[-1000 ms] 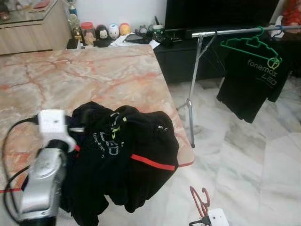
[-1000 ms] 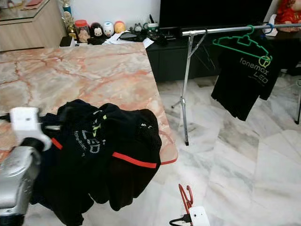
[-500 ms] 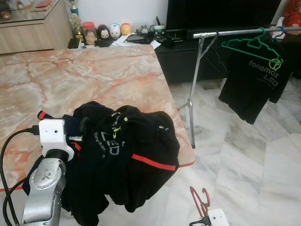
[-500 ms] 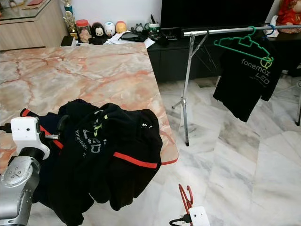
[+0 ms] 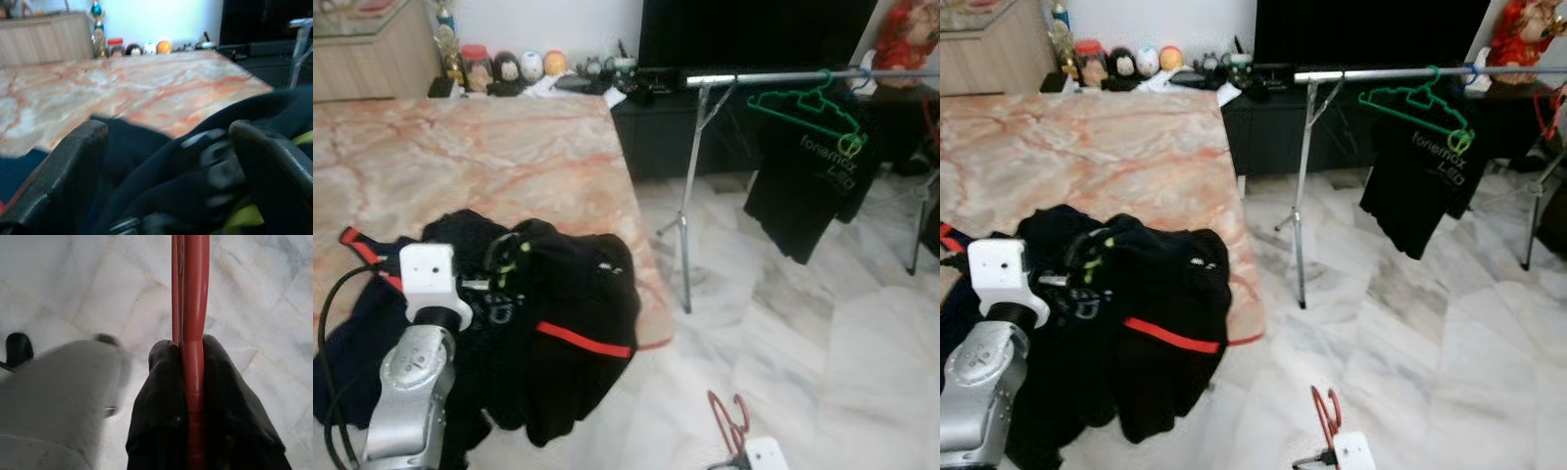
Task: Hang hanger
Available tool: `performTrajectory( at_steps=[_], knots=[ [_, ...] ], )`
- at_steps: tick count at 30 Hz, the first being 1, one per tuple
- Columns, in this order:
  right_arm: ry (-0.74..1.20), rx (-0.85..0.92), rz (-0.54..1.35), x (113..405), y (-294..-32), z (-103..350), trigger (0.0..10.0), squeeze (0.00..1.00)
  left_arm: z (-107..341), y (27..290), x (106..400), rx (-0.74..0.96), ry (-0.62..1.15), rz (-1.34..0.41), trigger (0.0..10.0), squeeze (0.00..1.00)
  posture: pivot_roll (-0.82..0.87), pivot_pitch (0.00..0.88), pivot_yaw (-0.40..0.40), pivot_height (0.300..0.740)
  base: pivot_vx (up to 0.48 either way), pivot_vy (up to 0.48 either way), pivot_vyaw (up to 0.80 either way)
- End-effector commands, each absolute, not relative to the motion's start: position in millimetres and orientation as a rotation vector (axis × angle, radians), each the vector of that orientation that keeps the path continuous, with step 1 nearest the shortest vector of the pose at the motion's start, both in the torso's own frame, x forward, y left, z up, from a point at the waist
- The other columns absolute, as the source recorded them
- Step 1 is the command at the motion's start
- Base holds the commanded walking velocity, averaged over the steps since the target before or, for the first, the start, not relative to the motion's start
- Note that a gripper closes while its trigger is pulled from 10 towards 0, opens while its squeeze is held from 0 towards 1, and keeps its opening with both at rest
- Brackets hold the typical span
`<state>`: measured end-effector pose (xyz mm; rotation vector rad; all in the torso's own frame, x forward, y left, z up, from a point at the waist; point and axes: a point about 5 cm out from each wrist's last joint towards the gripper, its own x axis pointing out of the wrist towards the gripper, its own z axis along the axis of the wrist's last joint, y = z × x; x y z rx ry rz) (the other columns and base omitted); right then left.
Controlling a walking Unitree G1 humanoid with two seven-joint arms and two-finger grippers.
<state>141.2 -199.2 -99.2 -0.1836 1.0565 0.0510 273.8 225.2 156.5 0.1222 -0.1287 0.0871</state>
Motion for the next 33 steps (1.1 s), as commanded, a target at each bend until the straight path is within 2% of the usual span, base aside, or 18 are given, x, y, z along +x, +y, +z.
performTrajectory(
  at_steps=[1,23,33],
  knots=[
    [1.062,-0.187,0.036,139,-205,-99,10.0,0.0,157,221,275,0.132,-0.133,0.083,10.0,0.0,-0.06,0.0,-0.023,0.74,0.0,-0.48,0.0],
    [1.058,-0.176,0.027,139,-203,-99,10.0,0.0,159,212,279,0.106,-0.142,0.06,10.0,0.0,-0.06,0.0,-0.02,0.74,0.0,-0.48,0.0],
    [1.053,-0.174,0.014,140,-203,-99,10.0,0.0,149,204,282,0.09,-0.11,0.033,10.0,0.0,-0.08,0.0,-0.019,0.74,0.0,-0.365,0.0]
  ],
)
